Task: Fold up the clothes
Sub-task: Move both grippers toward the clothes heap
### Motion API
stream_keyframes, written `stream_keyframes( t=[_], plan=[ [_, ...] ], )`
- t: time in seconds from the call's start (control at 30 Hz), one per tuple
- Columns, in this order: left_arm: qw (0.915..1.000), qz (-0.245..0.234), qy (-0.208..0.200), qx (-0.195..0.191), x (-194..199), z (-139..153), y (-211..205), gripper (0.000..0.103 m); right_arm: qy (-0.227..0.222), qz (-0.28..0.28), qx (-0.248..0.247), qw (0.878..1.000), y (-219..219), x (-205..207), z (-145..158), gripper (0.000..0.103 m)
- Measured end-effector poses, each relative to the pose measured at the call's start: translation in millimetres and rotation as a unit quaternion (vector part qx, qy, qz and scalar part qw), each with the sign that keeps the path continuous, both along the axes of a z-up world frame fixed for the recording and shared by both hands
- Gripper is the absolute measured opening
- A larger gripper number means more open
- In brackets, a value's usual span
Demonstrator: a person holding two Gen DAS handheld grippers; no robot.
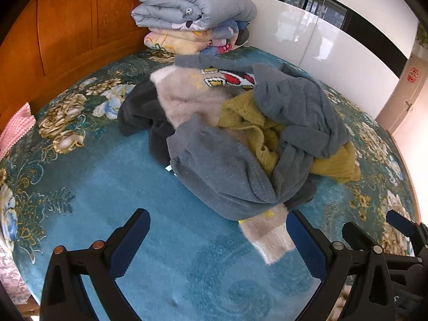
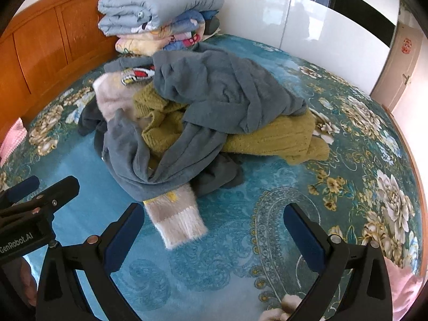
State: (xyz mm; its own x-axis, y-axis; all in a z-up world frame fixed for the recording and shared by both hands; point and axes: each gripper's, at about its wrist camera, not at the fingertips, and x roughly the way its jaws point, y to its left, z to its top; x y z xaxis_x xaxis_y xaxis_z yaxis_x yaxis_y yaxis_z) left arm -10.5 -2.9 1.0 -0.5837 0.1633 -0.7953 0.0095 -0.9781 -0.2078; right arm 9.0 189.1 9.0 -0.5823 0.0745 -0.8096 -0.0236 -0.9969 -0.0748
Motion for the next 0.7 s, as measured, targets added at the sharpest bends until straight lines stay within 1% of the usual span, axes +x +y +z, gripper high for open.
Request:
stream_keyframes(
  t=[0.07,0.2,0.3,0.4,0.53,0.7],
  plan=[
    [1.0,-0.002,-0.005,0.002,-12.6,-13.3,-0.4,0.103,-0.006,0.001,0.002,1.0,2.0,-2.1,-2.7,0.103],
    [1.0,-0.006,-0.004,-0.006,-17.7,-24.5,3.1,0.103,-0.02,0.004,0.01,1.0,4.0,-8.8,-11.1,0.103],
    [0.9999,-0.012,-0.002,-0.011,-21.0,-29.4,6.4,0.103,-0.031,0.009,0.023,0.999,1.3,-19.6,-24.0,0.103],
    [0.9997,-0.018,0.0,-0.016,-24.3,-34.2,9.8,0.103,-0.031,0.004,0.019,0.999,4.4,-20.2,-30.9,0.103],
    [0.9996,-0.022,0.004,-0.02,-30.1,-38.1,12.6,0.103,-0.033,0.005,0.02,0.999,5.5,-24.0,-35.6,0.103],
    [0.9996,-0.024,0.0,-0.012,-36.9,-40.8,13.2,0.103,-0.031,0.007,0.019,0.999,7.4,-28.2,-38.9,0.103]
  ],
)
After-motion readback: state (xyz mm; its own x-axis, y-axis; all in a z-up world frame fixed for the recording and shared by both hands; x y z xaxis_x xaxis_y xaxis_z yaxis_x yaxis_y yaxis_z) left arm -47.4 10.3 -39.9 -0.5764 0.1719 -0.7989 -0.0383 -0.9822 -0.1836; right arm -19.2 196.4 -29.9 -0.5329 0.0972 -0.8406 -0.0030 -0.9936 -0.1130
